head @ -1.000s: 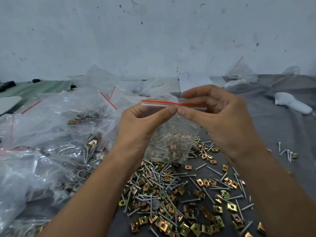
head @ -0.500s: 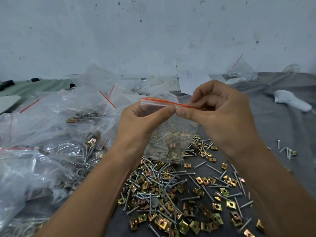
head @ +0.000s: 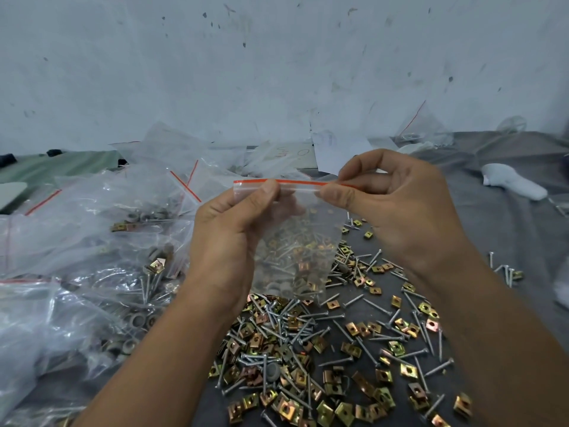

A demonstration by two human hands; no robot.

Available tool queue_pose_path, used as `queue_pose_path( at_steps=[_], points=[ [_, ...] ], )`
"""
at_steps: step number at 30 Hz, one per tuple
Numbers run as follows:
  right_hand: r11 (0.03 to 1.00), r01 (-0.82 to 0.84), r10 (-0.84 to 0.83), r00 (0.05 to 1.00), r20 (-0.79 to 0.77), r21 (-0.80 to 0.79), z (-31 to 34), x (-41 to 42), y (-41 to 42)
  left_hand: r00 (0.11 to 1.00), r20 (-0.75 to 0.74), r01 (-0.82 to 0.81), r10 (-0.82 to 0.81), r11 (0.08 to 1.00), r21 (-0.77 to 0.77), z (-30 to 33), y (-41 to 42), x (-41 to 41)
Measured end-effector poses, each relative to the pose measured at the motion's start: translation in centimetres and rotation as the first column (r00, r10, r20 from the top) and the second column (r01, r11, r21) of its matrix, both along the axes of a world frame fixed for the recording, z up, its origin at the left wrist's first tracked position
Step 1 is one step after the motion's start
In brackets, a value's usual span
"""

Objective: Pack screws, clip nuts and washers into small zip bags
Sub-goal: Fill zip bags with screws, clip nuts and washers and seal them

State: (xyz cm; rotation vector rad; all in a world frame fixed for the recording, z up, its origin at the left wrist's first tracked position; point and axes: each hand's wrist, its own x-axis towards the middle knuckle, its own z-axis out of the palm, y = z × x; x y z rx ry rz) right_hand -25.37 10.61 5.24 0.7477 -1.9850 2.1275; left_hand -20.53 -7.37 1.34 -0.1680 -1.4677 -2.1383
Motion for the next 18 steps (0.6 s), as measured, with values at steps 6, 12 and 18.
queue_pose_path(
  at_steps=[6, 12, 18],
  points=[
    [0.996, 0.073, -0.073, 0.997, 0.0, 0.048, 0.0, 0.0, 0.4, 1.0, 0.009, -0.03, 0.03, 0.999, 0.031, 0.3, 0.0, 0.0],
    [0.994, 0.098, -0.097, 0.995, 0.027, -0.045, 0.3, -0.5, 0.7, 0.997, -0.01, -0.08, 0.081, 0.995, 0.054, 0.4, -0.9, -0.2],
    [0.993, 0.113, -0.112, 0.993, 0.034, -0.026, 0.1, -0.9, 1.2, 0.999, 0.036, 0.007, -0.01, 0.997, 0.079, 0.3, -1.1, -0.3]
  ],
)
